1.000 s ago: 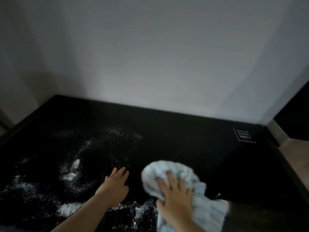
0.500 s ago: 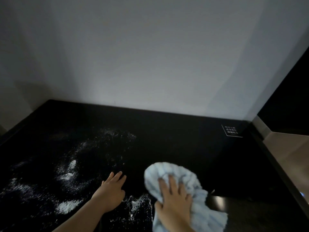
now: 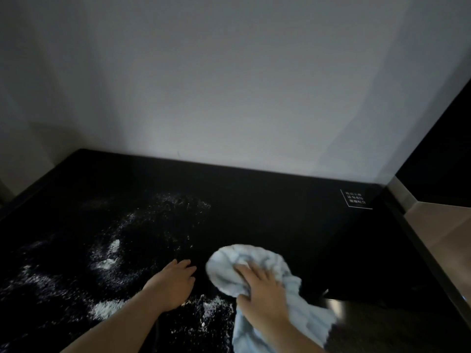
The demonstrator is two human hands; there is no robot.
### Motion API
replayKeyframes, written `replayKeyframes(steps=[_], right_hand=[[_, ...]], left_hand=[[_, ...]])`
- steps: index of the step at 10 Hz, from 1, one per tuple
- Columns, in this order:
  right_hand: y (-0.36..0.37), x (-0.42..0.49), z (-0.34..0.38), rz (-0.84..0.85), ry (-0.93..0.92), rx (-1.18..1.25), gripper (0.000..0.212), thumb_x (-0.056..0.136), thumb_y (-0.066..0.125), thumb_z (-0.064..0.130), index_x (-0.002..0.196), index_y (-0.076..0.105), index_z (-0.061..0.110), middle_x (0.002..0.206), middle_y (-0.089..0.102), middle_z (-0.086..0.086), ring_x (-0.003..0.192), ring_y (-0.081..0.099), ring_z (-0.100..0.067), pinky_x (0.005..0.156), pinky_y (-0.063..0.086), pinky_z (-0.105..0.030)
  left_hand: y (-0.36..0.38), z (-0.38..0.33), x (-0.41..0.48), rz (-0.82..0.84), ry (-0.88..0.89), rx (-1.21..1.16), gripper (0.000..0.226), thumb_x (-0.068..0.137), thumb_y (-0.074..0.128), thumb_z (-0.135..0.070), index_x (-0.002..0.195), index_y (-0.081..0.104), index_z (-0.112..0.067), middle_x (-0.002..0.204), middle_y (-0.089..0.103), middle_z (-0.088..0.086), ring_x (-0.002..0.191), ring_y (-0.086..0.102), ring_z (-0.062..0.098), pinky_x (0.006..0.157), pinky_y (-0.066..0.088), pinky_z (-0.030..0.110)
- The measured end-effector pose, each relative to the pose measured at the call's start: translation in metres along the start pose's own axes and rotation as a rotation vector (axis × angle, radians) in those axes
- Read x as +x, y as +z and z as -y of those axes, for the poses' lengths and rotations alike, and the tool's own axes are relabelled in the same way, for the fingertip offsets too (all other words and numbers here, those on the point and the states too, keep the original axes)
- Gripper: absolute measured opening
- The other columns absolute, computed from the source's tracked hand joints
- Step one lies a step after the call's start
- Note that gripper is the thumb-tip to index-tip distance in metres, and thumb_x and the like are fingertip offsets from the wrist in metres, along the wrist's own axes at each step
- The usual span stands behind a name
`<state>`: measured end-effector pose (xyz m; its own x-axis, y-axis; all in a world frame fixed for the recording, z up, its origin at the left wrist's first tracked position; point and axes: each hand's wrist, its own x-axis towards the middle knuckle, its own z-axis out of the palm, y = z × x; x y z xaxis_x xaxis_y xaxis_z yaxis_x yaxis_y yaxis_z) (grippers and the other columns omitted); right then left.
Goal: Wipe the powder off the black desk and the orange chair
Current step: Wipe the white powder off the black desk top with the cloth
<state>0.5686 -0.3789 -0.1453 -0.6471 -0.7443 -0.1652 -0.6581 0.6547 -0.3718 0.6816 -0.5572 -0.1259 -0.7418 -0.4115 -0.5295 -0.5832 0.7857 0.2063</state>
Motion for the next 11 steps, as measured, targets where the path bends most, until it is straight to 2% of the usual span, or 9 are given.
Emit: replayKeyframes(steps=[1, 2, 4, 5, 7, 8, 9, 10, 11], right_hand=[[-0.025, 0.019, -0.004, -0.227, -0.01, 0.221, 0.063, 0.084, 0.052, 0.023, 0.144, 0.033, 0.032, 0.145, 0.04, 0.005, 0.132, 0.036, -0.016, 0.109, 0.028, -0.033], [-0.054, 0.047, -0.037, -0.458, 0.229, 0.233, 0.066, 0.085, 0.059, 0.018, 0.145, 0.033, 0.017, 0.147, 0.039, -0.007, 0.128, 0.041, -0.029, 0.105, 0.031, -0.039], [-0.059, 0.091, -0.107, -0.322, 0.808, 0.169, 0.064, 0.094, 0.039, 0.042, 0.148, 0.01, 0.024, 0.157, 0.004, -0.013, 0.139, 0.015, -0.037, 0.11, 0.018, -0.053], [-0.055, 0.124, -0.102, -0.26, 0.838, 0.105, 0.064, 0.094, 0.035, 0.046, 0.148, 0.007, 0.027, 0.157, 0.001, -0.013, 0.14, 0.011, -0.037, 0.11, 0.018, -0.057], [-0.046, 0.164, -0.051, -0.077, 0.357, -0.126, 0.06, 0.094, 0.038, 0.041, 0.148, 0.012, 0.038, 0.159, 0.002, 0.001, 0.143, 0.01, -0.028, 0.11, 0.016, -0.053], [-0.015, 0.13, -0.008, -0.146, -0.007, 0.072, 0.052, 0.086, 0.05, 0.028, 0.137, 0.044, 0.036, 0.148, 0.038, 0.006, 0.135, 0.032, -0.018, 0.11, 0.024, -0.042], [-0.011, 0.098, 0.005, -0.176, -0.114, 0.575, 0.034, 0.071, 0.05, 0.02, 0.097, 0.071, 0.027, 0.096, 0.067, 0.012, 0.095, 0.055, -0.004, 0.092, 0.045, -0.038], [-0.037, 0.098, -0.028, -0.433, 0.092, 0.517, 0.038, 0.076, 0.052, 0.024, 0.11, 0.068, 0.019, 0.105, 0.065, 0.003, 0.104, 0.059, -0.024, 0.094, 0.045, -0.04], [-0.061, 0.092, -0.087, -0.241, 0.485, -0.012, 0.055, 0.091, 0.042, 0.043, 0.144, 0.03, 0.034, 0.152, 0.029, 0.001, 0.136, 0.028, -0.029, 0.109, 0.022, -0.049]], left_hand=[[-0.003, 0.003, 0.012, -0.049, -0.016, 0.06, 0.05, 0.103, 0.017, -0.033, 0.151, 0.014, -0.018, 0.159, 0.008, 0.0, 0.146, 0.003, 0.024, 0.119, 0.011, 0.042], [-0.004, 0.003, 0.019, -0.103, -0.189, 0.022, 0.053, 0.101, 0.018, -0.041, 0.15, 0.003, -0.028, 0.159, -0.005, -0.007, 0.146, -0.001, 0.028, 0.114, 0.016, 0.051], [-0.01, 0.0, 0.038, -0.087, -0.275, -0.048, 0.056, 0.1, 0.018, -0.042, 0.15, -0.004, -0.028, 0.157, -0.014, -0.007, 0.145, -0.01, 0.031, 0.109, 0.02, 0.061], [-0.02, 0.006, 0.053, -0.043, -0.253, -0.064, 0.054, 0.101, 0.022, -0.039, 0.151, 0.005, -0.029, 0.158, -0.01, -0.004, 0.144, -0.008, 0.033, 0.109, 0.018, 0.065], [-0.019, 0.01, 0.071, -0.071, -0.297, -0.196, 0.055, 0.098, 0.025, -0.041, 0.15, 0.008, -0.032, 0.159, -0.003, -0.001, 0.145, -0.006, 0.031, 0.112, 0.007, 0.064], [-0.017, 0.014, 0.075, -0.095, -0.292, -0.194, 0.054, 0.099, 0.024, -0.037, 0.15, 0.009, -0.029, 0.159, -0.002, 0.0, 0.146, -0.004, 0.029, 0.113, 0.006, 0.062], [-0.018, 0.017, 0.073, -0.129, -0.243, -0.128, 0.053, 0.1, 0.029, -0.031, 0.15, 0.015, -0.025, 0.159, 0.0, 0.002, 0.146, -0.002, 0.03, 0.113, 0.01, 0.061], [-0.033, 0.005, 0.052, 0.056, -0.138, 0.211, 0.06, 0.094, 0.052, -0.019, 0.147, 0.024, -0.017, 0.158, -0.01, 0.005, 0.144, -0.011, 0.034, 0.107, 0.017, 0.069], [-0.033, 0.0, 0.044, 0.087, -0.131, 0.181, 0.045, 0.098, 0.044, -0.026, 0.142, 0.033, -0.022, 0.158, -0.013, 0.0, 0.141, -0.014, 0.041, 0.101, 0.021, 0.074]])
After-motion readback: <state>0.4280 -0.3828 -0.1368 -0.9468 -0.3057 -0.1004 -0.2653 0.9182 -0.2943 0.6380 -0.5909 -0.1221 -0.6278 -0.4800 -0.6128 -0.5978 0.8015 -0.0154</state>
